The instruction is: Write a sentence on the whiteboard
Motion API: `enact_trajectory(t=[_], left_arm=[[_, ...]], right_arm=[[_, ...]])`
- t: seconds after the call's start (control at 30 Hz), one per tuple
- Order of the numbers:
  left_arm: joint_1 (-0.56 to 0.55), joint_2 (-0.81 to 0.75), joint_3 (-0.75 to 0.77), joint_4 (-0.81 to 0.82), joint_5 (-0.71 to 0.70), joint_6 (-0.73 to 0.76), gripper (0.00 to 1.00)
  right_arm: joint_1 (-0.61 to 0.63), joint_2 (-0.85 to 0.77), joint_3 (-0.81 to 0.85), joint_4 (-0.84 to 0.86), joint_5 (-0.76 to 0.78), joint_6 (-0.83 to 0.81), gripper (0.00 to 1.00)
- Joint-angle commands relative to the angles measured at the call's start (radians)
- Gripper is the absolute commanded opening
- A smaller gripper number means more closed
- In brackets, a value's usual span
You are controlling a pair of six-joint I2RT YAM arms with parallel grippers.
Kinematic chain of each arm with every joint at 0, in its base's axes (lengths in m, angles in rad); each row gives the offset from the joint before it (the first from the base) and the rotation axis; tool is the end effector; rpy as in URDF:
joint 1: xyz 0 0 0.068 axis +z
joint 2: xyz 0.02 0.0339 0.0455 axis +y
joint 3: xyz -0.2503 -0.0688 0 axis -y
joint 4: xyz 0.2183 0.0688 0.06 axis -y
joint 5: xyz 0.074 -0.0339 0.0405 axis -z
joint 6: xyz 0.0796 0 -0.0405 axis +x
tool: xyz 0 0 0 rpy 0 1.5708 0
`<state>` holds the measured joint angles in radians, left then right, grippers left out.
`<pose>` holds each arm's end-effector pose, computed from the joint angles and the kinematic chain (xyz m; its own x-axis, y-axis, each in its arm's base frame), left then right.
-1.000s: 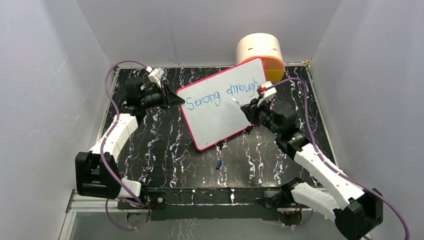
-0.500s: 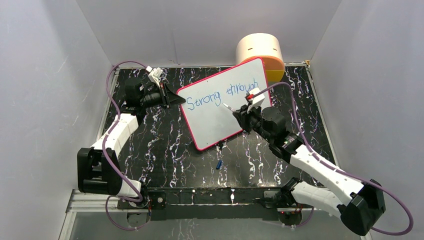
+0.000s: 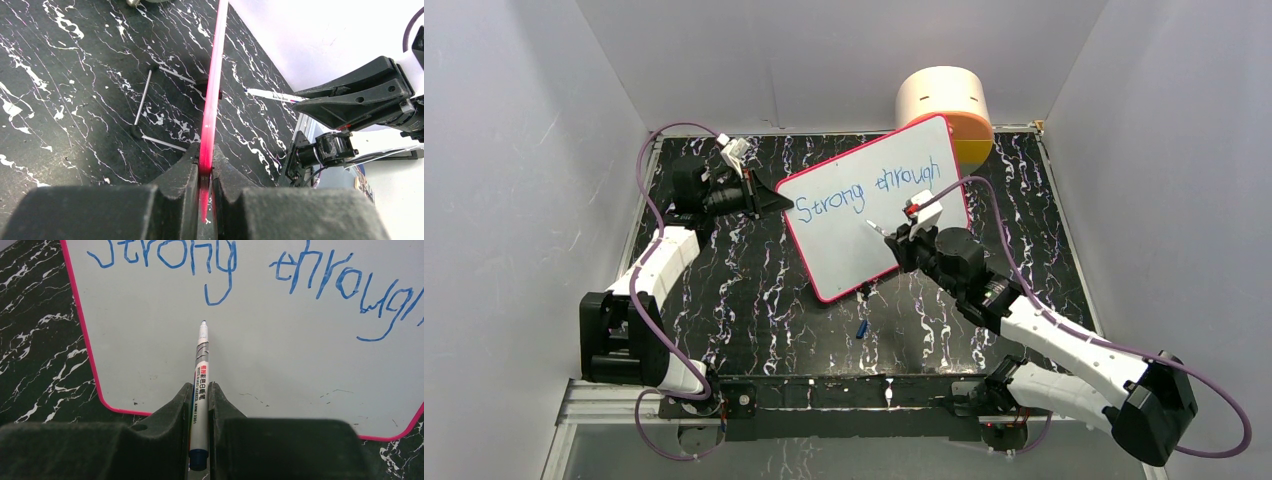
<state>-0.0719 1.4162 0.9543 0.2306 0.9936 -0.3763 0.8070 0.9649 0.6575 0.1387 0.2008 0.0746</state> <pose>0.3123 -0.0894 0.2903 -0.5260 -0.1632 -0.8347 0.7091 0.4577 -0.5364 0.1868 0.1721 0.2849 -0.1584 -0.0598 -0.9856 -0.5615 0.8265 0.0401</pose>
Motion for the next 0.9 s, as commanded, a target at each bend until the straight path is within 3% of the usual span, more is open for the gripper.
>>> enact_trajectory(t=[0.0,0.87], left_arm=[[0.009,-0.002,0.001,-0.081,0.006,0.069,0.00],[0.015,-0.006,0.006,-0.139,-0.026,0.132,0.00]], right_arm=[[0.028,-0.026,-0.012,0.064,0.052,-0.011,0.00],[0.161,0.012,0.051,-0.052,0.266,0.040,0.00]])
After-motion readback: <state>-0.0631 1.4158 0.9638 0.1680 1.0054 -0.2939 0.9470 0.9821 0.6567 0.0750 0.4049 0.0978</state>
